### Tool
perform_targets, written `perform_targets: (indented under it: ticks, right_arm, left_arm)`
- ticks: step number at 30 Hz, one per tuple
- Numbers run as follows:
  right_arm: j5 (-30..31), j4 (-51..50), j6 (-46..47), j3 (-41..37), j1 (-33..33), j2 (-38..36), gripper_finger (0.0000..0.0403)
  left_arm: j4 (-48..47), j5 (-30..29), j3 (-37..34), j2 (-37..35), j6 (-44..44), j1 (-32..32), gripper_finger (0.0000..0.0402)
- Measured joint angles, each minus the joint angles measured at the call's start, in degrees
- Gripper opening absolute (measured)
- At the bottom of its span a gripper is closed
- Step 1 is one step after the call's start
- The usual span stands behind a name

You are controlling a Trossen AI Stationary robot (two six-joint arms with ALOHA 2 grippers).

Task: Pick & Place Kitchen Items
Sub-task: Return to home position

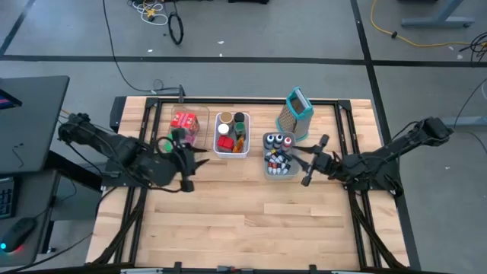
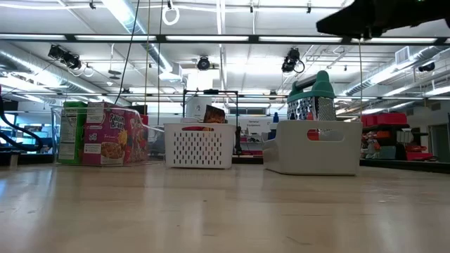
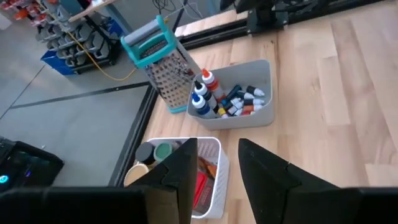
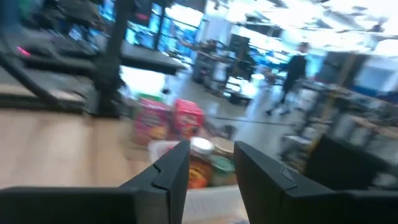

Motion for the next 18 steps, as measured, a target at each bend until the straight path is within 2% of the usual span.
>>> perform_targets:
  ticks: [4, 6, 7, 9, 12, 14, 18]
  right_arm:
    - [8.2, -6.1, -7.3, 0.0, 3.3, -5.7, 0.0128]
    - [9.0, -8.1, -8.8, 0.0, 5.3, -8.1, 0.0125]
    - [7.2, -9.2, -8.9, 0.0, 6.3, -9.3, 0.0124]
    - [-0.3, -12.8, -9.1, 0.0, 8.3, -11.6, 0.0123]
    - [-11.4, -20.6, -7.6, 0.0, 10.0, -14.9, 0.0123]
    - [-12.1, -24.5, -5.6, 0.0, 10.3, -17.3, 0.0123]
    - [-8.2, -32.4, 0.8, 0.0, 10.3, -22.7, 0.0123]
  left_arm:
    - [-3.2, 0.3, 0.0, -3.5, 0.0, -0.5, 0.0126]
    - [-4.1, -0.1, 0.0, -5.2, 0.0, -0.5, 0.0126]
    - [-4.8, -0.3, 0.0, -5.9, -0.1, -0.5, 0.0126]
    - [-5.1, -0.6, -0.3, -7.2, 0.1, -0.5, 0.0126]
    - [-0.9, -2.6, -4.9, -10.6, 1.3, -0.5, 0.0126]
    - [5.4, -3.2, -10.9, -13.4, 1.8, -0.5, 0.0126]
    - [20.7, -3.3, -24.4, -18.8, 9.6, -0.4, 0.0126]
